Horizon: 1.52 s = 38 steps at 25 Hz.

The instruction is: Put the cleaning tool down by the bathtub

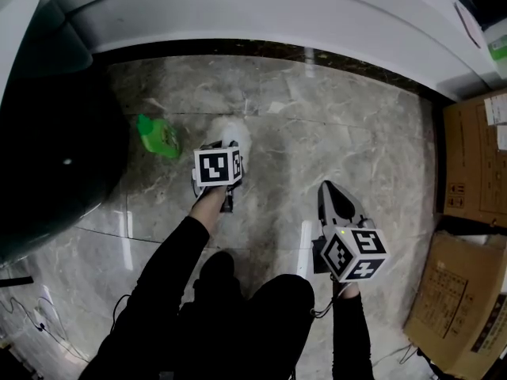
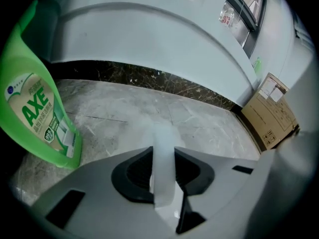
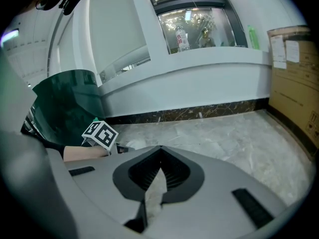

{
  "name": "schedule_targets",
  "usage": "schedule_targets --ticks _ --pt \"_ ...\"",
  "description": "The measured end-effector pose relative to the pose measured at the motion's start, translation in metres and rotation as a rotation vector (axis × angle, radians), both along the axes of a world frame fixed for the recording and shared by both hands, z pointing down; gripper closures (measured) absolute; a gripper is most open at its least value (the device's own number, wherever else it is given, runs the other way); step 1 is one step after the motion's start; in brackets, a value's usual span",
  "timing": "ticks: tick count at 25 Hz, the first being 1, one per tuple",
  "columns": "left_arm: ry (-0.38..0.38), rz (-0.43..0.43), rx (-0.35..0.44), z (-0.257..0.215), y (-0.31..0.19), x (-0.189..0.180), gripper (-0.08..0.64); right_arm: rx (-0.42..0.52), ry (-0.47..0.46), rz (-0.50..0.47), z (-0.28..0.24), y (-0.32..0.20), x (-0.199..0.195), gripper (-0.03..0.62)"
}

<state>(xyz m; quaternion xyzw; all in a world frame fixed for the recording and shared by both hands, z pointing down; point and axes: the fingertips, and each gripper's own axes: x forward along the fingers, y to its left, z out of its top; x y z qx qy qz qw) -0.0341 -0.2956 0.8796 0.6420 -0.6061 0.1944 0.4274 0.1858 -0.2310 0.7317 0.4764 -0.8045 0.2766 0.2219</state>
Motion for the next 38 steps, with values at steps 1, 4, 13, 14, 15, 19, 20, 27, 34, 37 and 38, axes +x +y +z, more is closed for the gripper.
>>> schedule_targets --ticks 1,4,13,14,15,19,20,27,34,37,38 --pt "-0.003 0.002 -0.001 0.001 -0.001 0.001 0.466 0.0 0.001 0.001 0.0 0.0 0.001 0.593" --pt "-0.01 -0.002 -0.004 0.002 -0.004 0.001 0.465 0.001 0.005 0.005 0.001 0.001 0.003 0.592" --pt "-0.021 0.01 -0.01 0.004 -0.003 0.005 0.463 -0.001 0.019 0.004 0.001 0.002 0.008 0.593" --pt "-0.018 0.009 -0.011 0.003 -0.003 0.005 0.462 0.001 0.021 0.003 0.0 0.002 0.008 0.594" --pt "-0.016 0.008 -0.012 0.003 -0.004 0.005 0.458 0.002 0.022 0.002 -0.001 0.002 0.008 0.593" --pt "-0.033 0.015 -0.007 -0.003 -0.003 0.002 0.431 0.008 0.025 -0.002 -0.004 0.002 0.007 0.593" --pt "-0.038 0.016 -0.001 -0.005 -0.003 0.001 0.43 0.011 0.026 -0.004 -0.006 0.002 0.006 0.592" --pt "-0.132 0.078 0.097 -0.048 -0.008 -0.001 0.428 0.054 0.028 -0.024 -0.026 -0.008 0.0 0.592" --pt "-0.125 0.14 0.257 -0.118 -0.019 0.009 0.442 0.128 -0.011 -0.03 -0.067 -0.025 -0.007 0.593" --pt "-0.113 0.148 0.315 -0.15 -0.024 0.011 0.462 0.158 -0.009 -0.044 -0.086 -0.03 -0.007 0.592" --pt "-0.112 0.153 0.337 -0.161 -0.026 0.011 0.466 0.17 -0.007 -0.047 -0.092 -0.032 -0.007 0.594"
